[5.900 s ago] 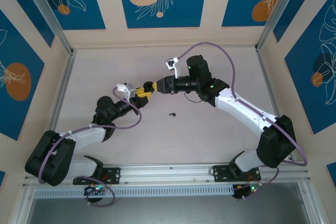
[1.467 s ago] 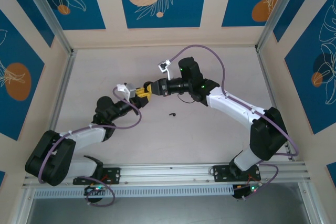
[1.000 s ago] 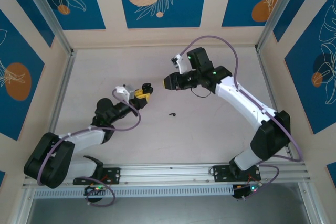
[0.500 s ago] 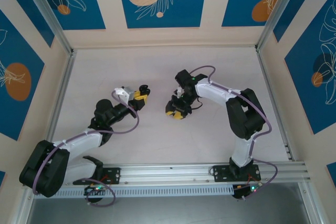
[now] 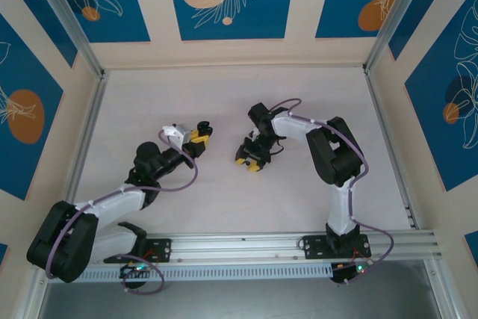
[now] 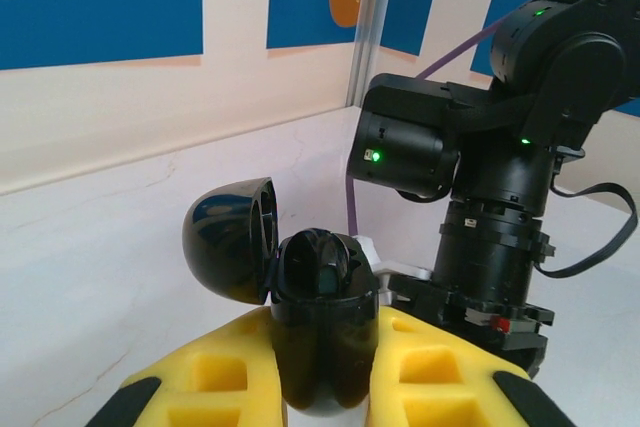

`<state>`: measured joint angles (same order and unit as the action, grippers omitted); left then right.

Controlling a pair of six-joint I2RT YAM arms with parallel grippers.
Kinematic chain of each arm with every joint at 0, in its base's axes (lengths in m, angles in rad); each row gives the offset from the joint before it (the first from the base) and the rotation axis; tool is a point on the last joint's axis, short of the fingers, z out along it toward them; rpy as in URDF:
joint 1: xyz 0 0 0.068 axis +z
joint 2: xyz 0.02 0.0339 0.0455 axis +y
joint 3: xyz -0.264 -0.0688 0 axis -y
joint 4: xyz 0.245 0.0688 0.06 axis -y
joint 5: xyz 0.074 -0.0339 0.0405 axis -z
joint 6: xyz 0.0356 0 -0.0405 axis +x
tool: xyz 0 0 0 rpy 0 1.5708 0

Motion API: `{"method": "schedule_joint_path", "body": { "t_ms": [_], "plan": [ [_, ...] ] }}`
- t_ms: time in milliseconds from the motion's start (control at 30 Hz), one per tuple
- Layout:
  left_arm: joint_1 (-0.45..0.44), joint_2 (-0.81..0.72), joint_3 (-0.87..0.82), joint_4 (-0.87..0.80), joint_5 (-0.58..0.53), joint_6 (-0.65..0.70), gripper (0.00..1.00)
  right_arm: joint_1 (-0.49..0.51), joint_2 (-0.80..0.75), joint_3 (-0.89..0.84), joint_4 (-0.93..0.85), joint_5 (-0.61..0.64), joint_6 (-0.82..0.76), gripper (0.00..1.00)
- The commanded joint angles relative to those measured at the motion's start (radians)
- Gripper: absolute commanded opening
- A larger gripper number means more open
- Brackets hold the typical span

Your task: Insert the wireless bluetooth earbuds into the charging case

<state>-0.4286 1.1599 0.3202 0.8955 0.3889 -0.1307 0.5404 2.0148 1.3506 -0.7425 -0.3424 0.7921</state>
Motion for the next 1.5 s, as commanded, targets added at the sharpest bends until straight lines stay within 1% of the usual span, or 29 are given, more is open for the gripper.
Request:
{"method": "schedule_joint_path", "body": {
  "t_ms": [0,300,400,500,633,833,933,1167,1367,1467],
  "plan": [
    [-0.012,-0.017,-0.010,0.003,-0.008,0.021,0.00,-0.008,0.026,0.046,0.010,0.003,-0.013,0.45],
    [-0.012,-0.016,-0.012,-0.002,-0.012,0.026,0.00,-0.016,0.088,0.149,0.004,0.023,-0.053,0.42],
    [-0.012,-0.016,-0.011,-0.004,-0.011,0.027,0.00,-0.007,0.100,0.196,-0.061,0.037,-0.088,0.42],
    [-0.011,-0.018,-0.011,-0.010,-0.013,0.029,0.00,0.011,0.094,0.254,-0.187,0.111,-0.142,0.42],
    [-0.012,-0.018,-0.011,-0.011,-0.010,0.030,0.00,0.029,0.099,0.327,-0.316,0.187,-0.261,0.42],
    [-0.011,-0.022,-0.010,-0.011,-0.010,0.029,0.00,0.070,0.154,0.445,-0.433,0.222,-0.577,0.42],
    [-0.012,-0.029,-0.010,-0.019,-0.010,0.032,0.00,0.078,0.188,0.489,-0.463,0.243,-0.659,0.42],
    [-0.012,-0.033,-0.003,-0.038,-0.011,0.039,0.00,0.090,0.259,0.568,-0.495,0.291,-0.725,0.41],
    [-0.011,-0.031,0.002,-0.047,-0.010,0.042,0.00,0.101,0.286,0.556,-0.486,0.313,-0.728,0.40],
    [-0.011,-0.032,0.002,-0.049,-0.010,0.042,0.00,0.104,0.289,0.547,-0.466,0.329,-0.725,0.37]
  ]
}}
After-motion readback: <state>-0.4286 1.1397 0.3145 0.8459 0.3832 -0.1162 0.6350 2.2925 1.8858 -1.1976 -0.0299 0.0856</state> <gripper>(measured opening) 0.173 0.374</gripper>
